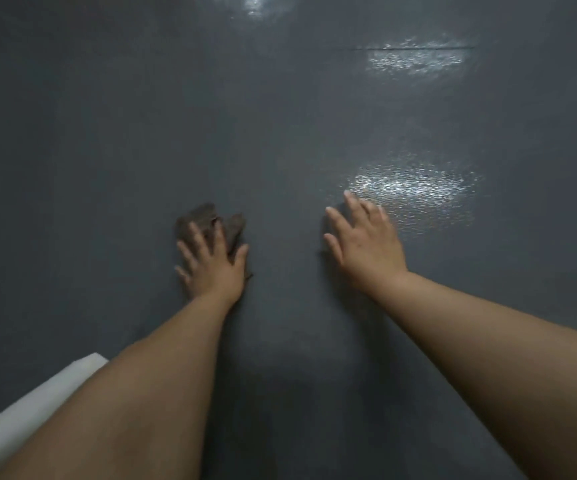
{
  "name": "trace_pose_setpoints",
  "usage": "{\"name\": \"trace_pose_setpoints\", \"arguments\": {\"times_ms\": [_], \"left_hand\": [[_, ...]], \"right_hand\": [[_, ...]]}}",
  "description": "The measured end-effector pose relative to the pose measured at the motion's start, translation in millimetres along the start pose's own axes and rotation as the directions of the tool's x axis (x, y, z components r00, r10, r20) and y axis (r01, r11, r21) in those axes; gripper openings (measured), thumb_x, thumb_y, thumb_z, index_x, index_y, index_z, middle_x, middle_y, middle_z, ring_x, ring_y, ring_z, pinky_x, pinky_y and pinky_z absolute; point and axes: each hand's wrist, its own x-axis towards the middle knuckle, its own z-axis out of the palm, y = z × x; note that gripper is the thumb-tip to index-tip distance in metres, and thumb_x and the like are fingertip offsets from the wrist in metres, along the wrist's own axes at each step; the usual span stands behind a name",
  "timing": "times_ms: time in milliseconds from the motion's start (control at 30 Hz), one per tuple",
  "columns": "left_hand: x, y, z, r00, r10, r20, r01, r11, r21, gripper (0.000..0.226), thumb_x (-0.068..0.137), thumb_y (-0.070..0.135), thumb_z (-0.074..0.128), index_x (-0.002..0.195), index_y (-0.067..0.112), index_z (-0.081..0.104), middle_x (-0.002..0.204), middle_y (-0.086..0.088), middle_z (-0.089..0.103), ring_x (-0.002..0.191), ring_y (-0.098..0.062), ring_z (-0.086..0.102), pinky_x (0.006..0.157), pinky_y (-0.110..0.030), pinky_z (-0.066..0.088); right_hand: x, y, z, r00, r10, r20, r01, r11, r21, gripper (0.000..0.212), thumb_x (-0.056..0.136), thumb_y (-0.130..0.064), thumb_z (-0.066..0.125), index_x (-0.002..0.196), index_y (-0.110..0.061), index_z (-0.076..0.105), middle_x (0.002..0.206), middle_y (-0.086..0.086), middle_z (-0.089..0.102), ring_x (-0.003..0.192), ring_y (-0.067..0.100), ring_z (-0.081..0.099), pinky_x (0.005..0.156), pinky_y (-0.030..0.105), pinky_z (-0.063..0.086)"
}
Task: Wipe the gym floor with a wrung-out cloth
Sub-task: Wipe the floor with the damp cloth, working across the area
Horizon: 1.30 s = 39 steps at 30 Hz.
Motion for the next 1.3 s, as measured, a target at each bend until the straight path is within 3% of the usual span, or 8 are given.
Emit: {"name": "trace_pose_setpoints", "arguments": {"times_ms": [100,267,400,600,767,967,1100,1300], "left_hand": [[-20.3,-9.3,15.1,0.996,-0.079,-0.034,0.079,0.997,-0.015,0.063,0.098,0.047,0.033,0.152,0.02,0.014,0.158,-0.007,-0.011,0.144,-0.038,-0.008,0.114,-0.053,0.005],[-53.8,28.5,30.8,0.876,0.482,0.006,-0.478,0.868,0.137,0.063,0.093,0.048,0.022,0.151,0.026,0.011,0.159,-0.003,0.003,0.145,-0.037,-0.005,0.116,-0.055,0.006],[-17.2,14.7,6.2,0.813,0.569,0.123,-0.58,0.779,0.237,0.059,0.1,0.041,0.026,0.151,0.028,-0.001,0.158,0.003,-0.014,0.144,-0.028,-0.016,0.117,-0.047,-0.005],[45.2,-60.2,-4.1,0.993,0.012,-0.114,-0.017,0.999,-0.04,0.063,0.099,0.046,0.03,0.152,0.028,0.002,0.158,-0.006,-0.014,0.145,-0.033,-0.008,0.115,-0.049,0.003],[49.3,-70.5,-3.1,0.938,-0.33,-0.104,0.299,0.924,-0.238,0.054,0.102,0.036,0.028,0.152,0.023,0.013,0.159,-0.004,-0.006,0.145,-0.034,-0.005,0.116,-0.045,0.004],[68.6,0.6,-14.1,0.976,0.138,-0.17,-0.132,0.99,0.045,0.055,0.102,0.032,0.029,0.152,0.023,0.008,0.159,-0.006,-0.004,0.145,-0.034,-0.003,0.116,-0.043,0.006],[63.6,100.4,-25.1,0.792,0.61,-0.03,-0.601,0.786,0.144,0.052,0.102,0.038,0.026,0.151,0.03,0.009,0.159,0.0,-0.007,0.145,-0.032,-0.01,0.116,-0.042,0.001],[76.8,107.7,-34.6,0.75,0.662,0.0,-0.654,0.741,0.152,0.056,0.1,0.047,0.026,0.151,0.033,0.006,0.159,0.004,-0.01,0.146,-0.025,-0.011,0.117,-0.041,-0.003]], "right_hand": [[1.3,-27.6,12.9,0.998,-0.008,0.062,0.006,1.0,0.026,0.053,0.085,-0.039,0.038,0.117,-0.007,0.066,0.131,0.024,0.054,0.112,0.045,0.055,0.097,0.057,0.039],[10.3,-57.4,21.3,1.0,0.001,0.001,-0.001,1.0,0.015,0.055,0.097,-0.042,0.027,0.144,-0.016,0.039,0.154,0.013,0.025,0.139,0.034,0.025,0.115,0.045,0.012],[24.4,-76.3,27.7,1.0,0.012,-0.011,-0.012,1.0,-0.001,0.054,0.1,-0.044,0.023,0.149,-0.02,0.028,0.158,0.009,0.014,0.142,0.03,0.014,0.116,0.041,0.004],[34.9,-84.3,36.0,1.0,-0.027,0.011,0.028,0.997,-0.068,0.053,0.101,-0.041,0.028,0.148,-0.017,0.03,0.157,0.011,0.015,0.142,0.033,0.017,0.116,0.043,0.005],[36.7,-74.4,36.8,0.999,0.034,0.022,-0.032,0.994,-0.1,0.052,0.101,-0.04,0.024,0.148,-0.018,0.028,0.158,0.01,0.014,0.142,0.031,0.014,0.117,0.043,0.002],[42.6,-54.8,34.4,0.994,0.106,-0.006,-0.106,0.987,-0.12,0.053,0.101,-0.039,0.028,0.148,-0.017,0.027,0.157,0.011,0.015,0.142,0.031,0.014,0.116,0.044,-0.002],[39.8,-42.7,39.4,0.988,0.115,-0.107,-0.125,0.987,-0.1,0.062,0.091,-0.037,0.026,0.14,-0.002,0.04,0.149,0.021,0.034,0.134,0.037,0.033,0.114,0.05,0.012],[36.4,-38.3,37.1,0.99,0.111,-0.087,-0.121,0.985,-0.124,0.06,0.097,-0.032,0.031,0.145,0.002,0.026,0.155,0.019,0.019,0.142,0.032,0.023,0.116,0.045,0.002]]}}
